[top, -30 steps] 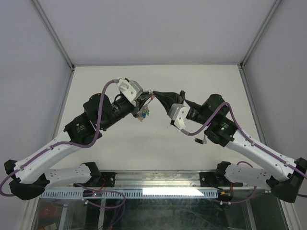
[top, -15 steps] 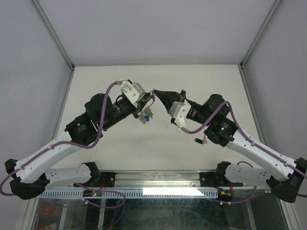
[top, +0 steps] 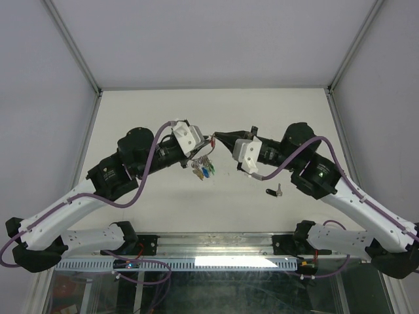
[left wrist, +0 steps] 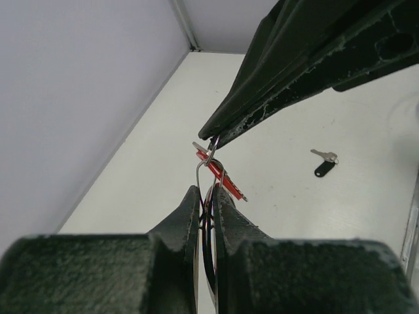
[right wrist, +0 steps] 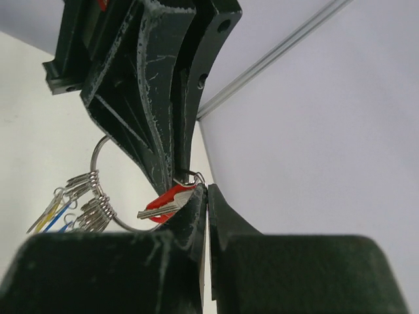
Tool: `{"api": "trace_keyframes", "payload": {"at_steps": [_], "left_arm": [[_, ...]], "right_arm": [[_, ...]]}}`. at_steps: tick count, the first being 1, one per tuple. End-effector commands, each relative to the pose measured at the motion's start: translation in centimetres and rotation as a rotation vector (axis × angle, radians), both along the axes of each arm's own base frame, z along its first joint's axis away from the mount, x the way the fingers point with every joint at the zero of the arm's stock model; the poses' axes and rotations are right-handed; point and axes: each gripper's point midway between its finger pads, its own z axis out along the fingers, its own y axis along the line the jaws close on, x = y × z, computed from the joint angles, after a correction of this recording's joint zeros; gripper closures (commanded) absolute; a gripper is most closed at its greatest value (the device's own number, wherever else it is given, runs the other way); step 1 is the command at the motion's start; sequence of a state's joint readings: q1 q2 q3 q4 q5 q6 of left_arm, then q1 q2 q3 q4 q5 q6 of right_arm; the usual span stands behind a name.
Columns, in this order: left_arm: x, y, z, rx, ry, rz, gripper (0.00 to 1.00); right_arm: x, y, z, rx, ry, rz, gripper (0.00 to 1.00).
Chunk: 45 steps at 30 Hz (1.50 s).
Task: Put the keys on the keyring
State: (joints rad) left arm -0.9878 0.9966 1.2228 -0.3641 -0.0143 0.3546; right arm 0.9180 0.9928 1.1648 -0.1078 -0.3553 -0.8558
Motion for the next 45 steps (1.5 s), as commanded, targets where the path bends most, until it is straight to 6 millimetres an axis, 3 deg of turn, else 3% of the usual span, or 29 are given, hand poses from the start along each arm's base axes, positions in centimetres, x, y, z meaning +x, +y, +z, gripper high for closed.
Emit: {"api": "trace_keyframes", "payload": {"at_steps": [1,9,21,35,45], "left_arm": [[-2.5,-0.4,1.2,0.037,-0.052,-0.145,1.0],[-4.3,-1.5,-0.5,0.105,-0.019,-0.274,1.0],[-5.6,-2.3,-1.4,0.127,0.002,-0.348,1.0],[-5.8,-2.8,-1.8,0.132,0.019,-0.357,1.0],[-4.8,-2.5,-1.5,0.092,0.017,-0.289,1.0]], "right_arm": [[-1.9,-2.3,2.0,-0.013,-0.002,0.008,1.0],[-3.0,-2.6,0.3,-0.046,0.089,0.039,1.0],[-1.3,-2.8,-1.1,-0.056,0.073,-0.039,1.0],[-1.4,-1.1,-2.0,-0.038,0.086,0.02,0.92],[-2.0,-0.2,-3.4,-0.053,0.134,0.073,0.82]]}}
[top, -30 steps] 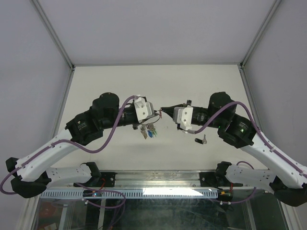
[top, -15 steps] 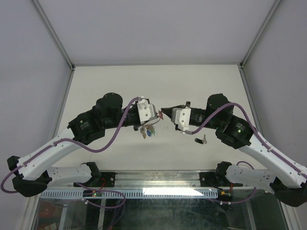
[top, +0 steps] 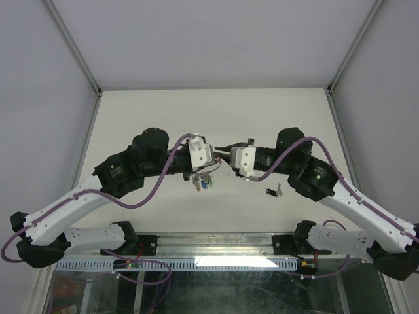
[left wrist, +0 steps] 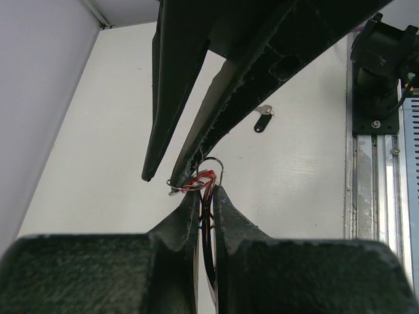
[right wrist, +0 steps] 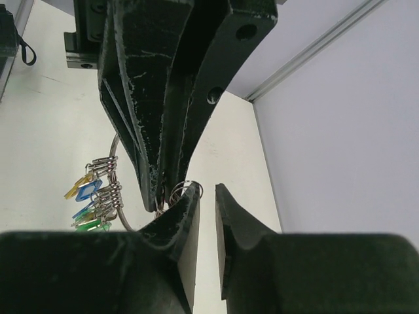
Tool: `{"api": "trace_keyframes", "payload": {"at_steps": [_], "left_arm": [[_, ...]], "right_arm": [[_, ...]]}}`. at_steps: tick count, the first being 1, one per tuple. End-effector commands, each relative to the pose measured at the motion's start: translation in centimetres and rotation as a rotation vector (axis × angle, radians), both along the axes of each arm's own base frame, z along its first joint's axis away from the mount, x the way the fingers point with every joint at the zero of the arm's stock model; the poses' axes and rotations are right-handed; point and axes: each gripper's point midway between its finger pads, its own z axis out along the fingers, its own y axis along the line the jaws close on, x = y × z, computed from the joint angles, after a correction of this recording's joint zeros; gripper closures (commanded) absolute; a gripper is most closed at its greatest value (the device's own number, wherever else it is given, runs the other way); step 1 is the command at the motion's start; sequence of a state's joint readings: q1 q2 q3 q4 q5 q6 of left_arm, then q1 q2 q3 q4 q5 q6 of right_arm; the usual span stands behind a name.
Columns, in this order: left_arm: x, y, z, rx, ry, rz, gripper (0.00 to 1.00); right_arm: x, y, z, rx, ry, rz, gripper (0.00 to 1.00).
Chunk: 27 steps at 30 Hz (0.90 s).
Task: Put the keys on the keyring
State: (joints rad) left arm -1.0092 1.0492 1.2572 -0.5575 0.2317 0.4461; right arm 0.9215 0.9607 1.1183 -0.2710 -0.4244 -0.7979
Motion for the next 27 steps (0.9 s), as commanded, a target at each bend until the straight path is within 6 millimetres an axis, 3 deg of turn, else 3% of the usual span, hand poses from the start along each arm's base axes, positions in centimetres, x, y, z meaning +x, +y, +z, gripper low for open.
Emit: {"api": "trace_keyframes", "payload": {"at_steps": [1,10,18,27], "left_arm": [[-0.5,-0.3,3.1,-0.11,-0.036,-0.005,1.0],[-0.2,0.0,2.8,-0.123,-0.031,0.028,1.0],[-0.4,0.2,3.2,-0.15,-0.036,0.026,1.0],[0.3,0.3,3.6,-0.19,-0.017,0.082,1.0]], "right_arm": [[0.1,0.1,1.9,0.072,-0.026,-0.002,0.8],[-0.6,-1.3,2.5,0.062,-0.045,-0.016,0.69],[-0.7,-1.9,1.6,0.022,-0.033,-0.028,0.61],[-0.3,-2.9,1.6,0.033,0.004,-0.092,0.6]]}}
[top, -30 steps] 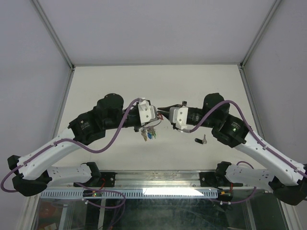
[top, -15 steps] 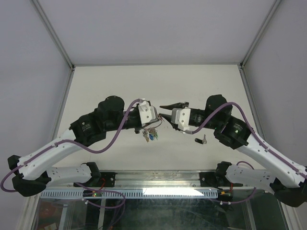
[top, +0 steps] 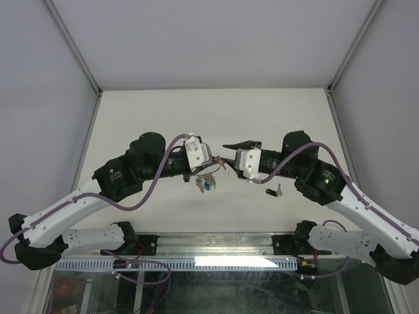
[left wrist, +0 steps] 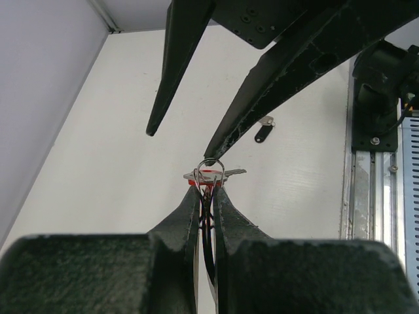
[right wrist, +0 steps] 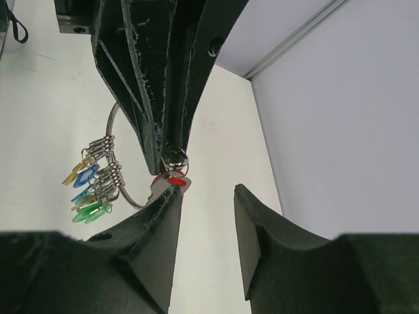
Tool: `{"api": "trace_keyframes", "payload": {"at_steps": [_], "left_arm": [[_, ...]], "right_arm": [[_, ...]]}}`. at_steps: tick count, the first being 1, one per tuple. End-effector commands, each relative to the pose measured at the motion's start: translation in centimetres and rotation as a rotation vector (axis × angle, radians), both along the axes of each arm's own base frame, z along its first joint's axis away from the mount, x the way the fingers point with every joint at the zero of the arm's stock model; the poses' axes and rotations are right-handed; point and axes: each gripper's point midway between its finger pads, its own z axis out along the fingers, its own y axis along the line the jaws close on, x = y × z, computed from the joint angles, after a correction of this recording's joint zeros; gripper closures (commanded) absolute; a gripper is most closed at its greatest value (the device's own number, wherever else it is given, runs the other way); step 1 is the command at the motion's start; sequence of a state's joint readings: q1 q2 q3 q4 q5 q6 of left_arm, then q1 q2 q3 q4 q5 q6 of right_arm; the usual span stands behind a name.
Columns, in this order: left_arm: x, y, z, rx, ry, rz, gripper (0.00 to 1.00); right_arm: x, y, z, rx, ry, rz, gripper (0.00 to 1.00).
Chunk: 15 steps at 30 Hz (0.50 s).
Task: Put the keys on the keyring
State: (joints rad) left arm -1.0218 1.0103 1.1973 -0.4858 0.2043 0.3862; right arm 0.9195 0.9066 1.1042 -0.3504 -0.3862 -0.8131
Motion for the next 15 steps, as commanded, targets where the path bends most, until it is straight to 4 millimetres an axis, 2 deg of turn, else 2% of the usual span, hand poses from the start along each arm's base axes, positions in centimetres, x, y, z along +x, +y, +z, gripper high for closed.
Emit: {"api": "trace_keyframes", "payload": {"at_steps": [1,7,12,15], "left_arm": [[1.0,0.4,3.7,-0.147,-0.038,0.086,1.0],[4.0,2.1,4.3,-0.277,-0.005,0.315,1.0],[5.7,3.3,4.4,-0.382,0.018,0.453,1.0],[6.3,3.4,4.1,-0.426,0.041,0.496,1.0]], "right_arm": [[0.1,-1.4,2.6,0.091,0.033,-0.076,0.6],[0.8,-2.8,3.8,0.292,0.393,-0.277,0.6],[1.8,-1.9,4.4,0.476,0.773,-0.411,0.56],[2.5,-1.2,5.4,0.599,0.908,-0.437,0.56]]}}
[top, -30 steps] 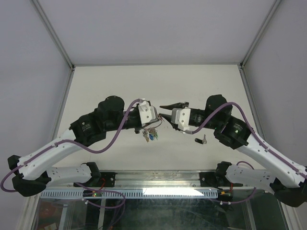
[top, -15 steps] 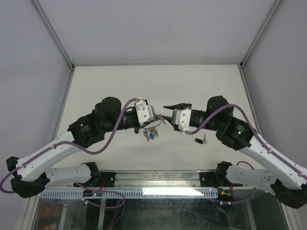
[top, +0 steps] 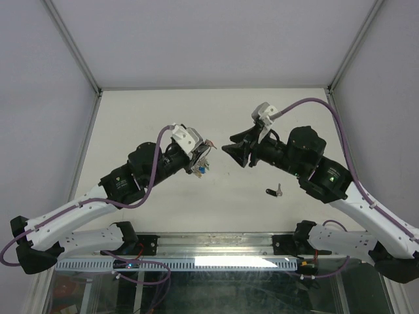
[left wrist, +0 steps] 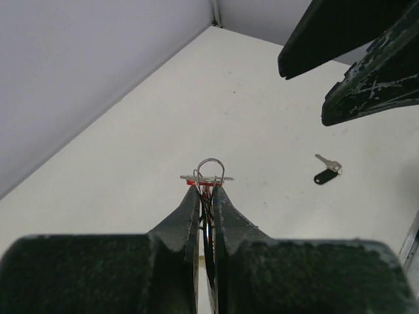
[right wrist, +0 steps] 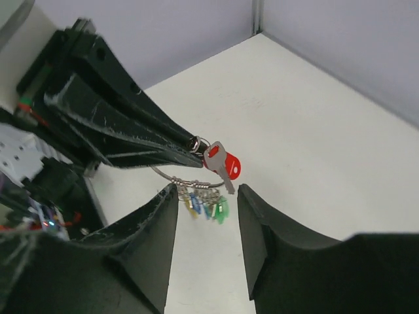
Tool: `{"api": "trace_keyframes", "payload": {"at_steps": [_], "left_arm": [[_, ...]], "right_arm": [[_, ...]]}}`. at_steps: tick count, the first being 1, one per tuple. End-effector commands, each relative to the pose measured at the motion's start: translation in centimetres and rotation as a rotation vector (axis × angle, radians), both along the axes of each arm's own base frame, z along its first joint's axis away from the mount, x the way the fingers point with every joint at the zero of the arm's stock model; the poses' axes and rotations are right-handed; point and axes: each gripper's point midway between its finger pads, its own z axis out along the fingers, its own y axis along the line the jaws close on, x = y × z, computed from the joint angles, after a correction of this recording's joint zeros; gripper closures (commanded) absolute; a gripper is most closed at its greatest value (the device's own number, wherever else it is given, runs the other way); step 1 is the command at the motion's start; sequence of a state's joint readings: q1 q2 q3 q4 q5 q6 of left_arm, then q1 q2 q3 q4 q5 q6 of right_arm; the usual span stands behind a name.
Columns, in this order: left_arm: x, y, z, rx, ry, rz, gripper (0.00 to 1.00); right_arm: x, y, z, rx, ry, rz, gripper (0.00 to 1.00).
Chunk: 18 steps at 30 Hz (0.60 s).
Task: Put the keys on the keyring
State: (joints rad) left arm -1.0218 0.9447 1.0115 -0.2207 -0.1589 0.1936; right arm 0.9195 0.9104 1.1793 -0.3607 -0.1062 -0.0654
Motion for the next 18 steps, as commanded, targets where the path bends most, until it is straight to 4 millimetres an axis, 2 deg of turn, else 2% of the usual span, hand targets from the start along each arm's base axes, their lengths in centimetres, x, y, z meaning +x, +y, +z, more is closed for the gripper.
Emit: {"api": "trace_keyframes", "payload": {"at_steps": [1,6,10,18], "left_arm": [[1.4,1.2,4.5,-0.242,-0.034,0.131,1.0],[1.6,1.3,4.3,-0.275,-0.028,0.148,1.0],[1.5,1.1,4.2,-0.28,-0.03,0.141,1.0],[1.4,0.9,4.2,-0.282,-0.031,0.124,1.0]], "right_arm": [[1.5,0.4,3.8,0.33,0.288,-0.167,0.56],[2.4,1.8,4.4,0.402,0.376,-0.185,0.56],[2.5,3.7,3.6,0.385,0.425,-0.14,0.59],[3.5,5.1,2.8,0.383,0.433,-0.14,0.66]]}}
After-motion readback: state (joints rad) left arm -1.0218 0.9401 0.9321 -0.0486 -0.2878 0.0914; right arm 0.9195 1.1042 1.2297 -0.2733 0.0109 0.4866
